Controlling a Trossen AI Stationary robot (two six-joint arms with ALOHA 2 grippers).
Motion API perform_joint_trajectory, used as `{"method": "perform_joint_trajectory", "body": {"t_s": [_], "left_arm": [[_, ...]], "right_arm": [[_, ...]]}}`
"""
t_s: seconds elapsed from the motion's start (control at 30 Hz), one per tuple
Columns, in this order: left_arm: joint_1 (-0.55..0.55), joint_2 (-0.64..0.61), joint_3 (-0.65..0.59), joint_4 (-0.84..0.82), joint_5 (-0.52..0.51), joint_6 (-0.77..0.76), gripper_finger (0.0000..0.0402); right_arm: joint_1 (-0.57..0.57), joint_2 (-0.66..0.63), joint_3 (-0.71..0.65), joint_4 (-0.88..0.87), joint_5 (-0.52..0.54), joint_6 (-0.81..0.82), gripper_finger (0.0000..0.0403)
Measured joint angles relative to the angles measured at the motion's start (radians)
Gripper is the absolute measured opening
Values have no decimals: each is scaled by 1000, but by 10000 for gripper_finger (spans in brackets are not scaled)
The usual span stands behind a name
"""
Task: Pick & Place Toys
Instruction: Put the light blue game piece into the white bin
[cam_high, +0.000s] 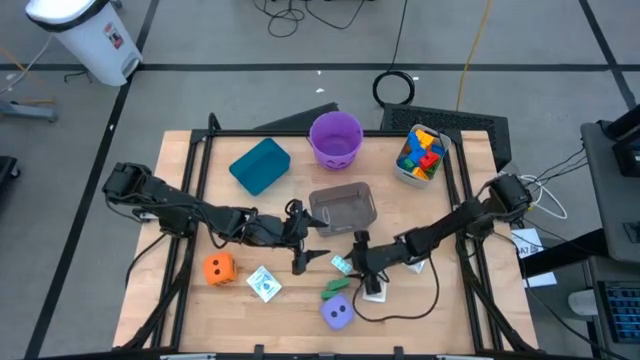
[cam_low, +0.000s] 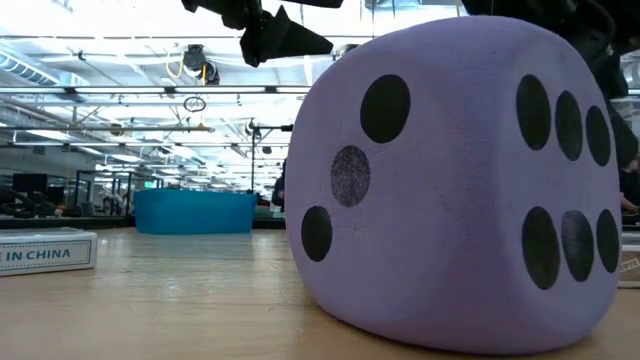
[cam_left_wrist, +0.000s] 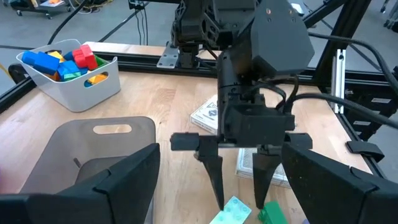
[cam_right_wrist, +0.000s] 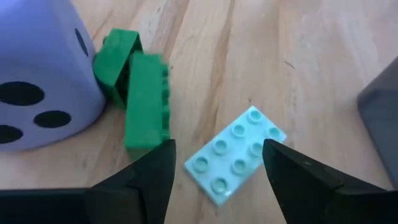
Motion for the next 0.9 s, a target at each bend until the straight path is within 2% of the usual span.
{"method": "perform_joint_trajectory", "body": {"t_s": [0.13, 0.3, 0.43, 0.73, 0.9], "left_arm": [[0, 0, 0, 0, 0, 0, 340], [0, 0, 0, -1, 0, 0, 340], [0, 0, 0, -2, 0, 0, 340], [0, 0, 0, -7, 1, -2, 340], [0, 0, 0, -7, 1, -2, 340]], "right_arm": [[-5, 57, 0, 65, 52, -2, 226], [-28, 61, 2, 14, 58, 29, 226], [-33, 40, 2, -65, 16, 40, 226], [-32, -60, 0, -267, 23, 72, 226], [-30, -83, 0, -220, 22, 68, 226]]}}
